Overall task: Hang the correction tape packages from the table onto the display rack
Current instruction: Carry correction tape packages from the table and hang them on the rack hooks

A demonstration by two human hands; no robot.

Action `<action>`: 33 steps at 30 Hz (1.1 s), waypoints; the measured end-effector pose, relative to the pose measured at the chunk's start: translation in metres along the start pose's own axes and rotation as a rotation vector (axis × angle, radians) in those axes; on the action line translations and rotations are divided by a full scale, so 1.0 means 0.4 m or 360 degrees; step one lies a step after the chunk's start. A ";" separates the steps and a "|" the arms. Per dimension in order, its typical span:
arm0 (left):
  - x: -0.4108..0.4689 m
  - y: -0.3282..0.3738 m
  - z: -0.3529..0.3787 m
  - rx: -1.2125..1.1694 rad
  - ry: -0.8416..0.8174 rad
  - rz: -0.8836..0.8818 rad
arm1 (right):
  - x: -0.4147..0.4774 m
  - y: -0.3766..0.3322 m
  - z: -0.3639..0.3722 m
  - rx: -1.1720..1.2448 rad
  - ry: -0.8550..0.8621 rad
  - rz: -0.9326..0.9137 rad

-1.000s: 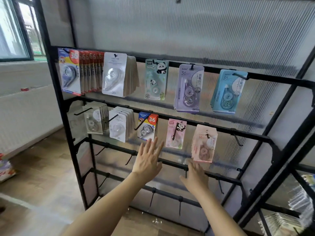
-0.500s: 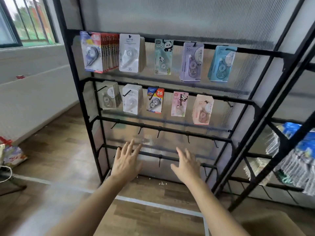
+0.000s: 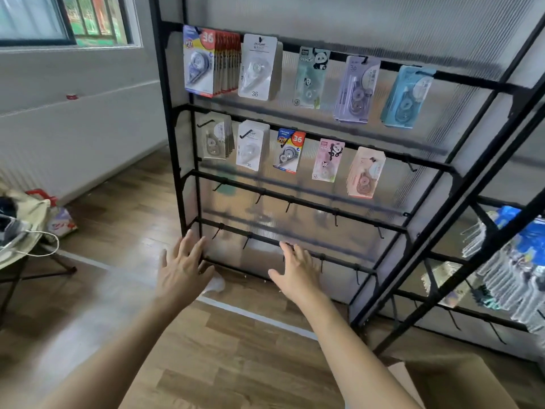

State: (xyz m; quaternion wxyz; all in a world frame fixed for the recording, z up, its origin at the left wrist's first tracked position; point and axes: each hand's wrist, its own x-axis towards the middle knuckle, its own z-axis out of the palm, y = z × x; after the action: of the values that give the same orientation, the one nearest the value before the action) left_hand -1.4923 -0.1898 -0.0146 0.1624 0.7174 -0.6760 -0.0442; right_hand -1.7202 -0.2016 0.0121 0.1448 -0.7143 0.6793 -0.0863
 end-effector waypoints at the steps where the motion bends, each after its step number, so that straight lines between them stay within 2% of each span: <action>1: -0.016 -0.011 -0.008 -0.0018 0.0021 -0.0049 | -0.009 -0.013 0.009 0.0006 -0.0049 -0.0028; 5: -0.101 -0.062 -0.038 -0.0058 0.0129 -0.0231 | -0.033 -0.065 0.055 0.0021 -0.0213 -0.0141; 8: -0.179 -0.124 -0.055 -0.0042 0.0114 -0.0371 | -0.043 -0.134 0.098 0.0007 -0.0298 -0.0240; 14: -0.322 -0.335 -0.134 0.0045 0.0151 -0.0678 | -0.101 -0.376 0.210 -0.0057 -0.0505 -0.0514; 22: -0.481 -0.770 -0.344 0.0088 0.0324 -0.1026 | -0.165 -0.859 0.352 -0.0085 -0.0516 -0.0893; 28: -0.647 -1.071 -0.493 0.0168 0.0407 -0.1326 | -0.280 -1.240 0.487 -0.0061 -0.0649 -0.1163; 33: -0.754 -1.269 -0.542 0.0133 0.0483 -0.1573 | -0.329 -1.501 0.597 -0.0129 -0.0782 -0.1337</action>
State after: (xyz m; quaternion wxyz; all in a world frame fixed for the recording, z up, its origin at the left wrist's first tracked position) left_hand -0.9708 0.1616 -0.0058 0.1896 0.9553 -0.2264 0.0158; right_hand -1.0842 -0.0279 -0.0088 0.2256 -0.9309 0.2809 0.0603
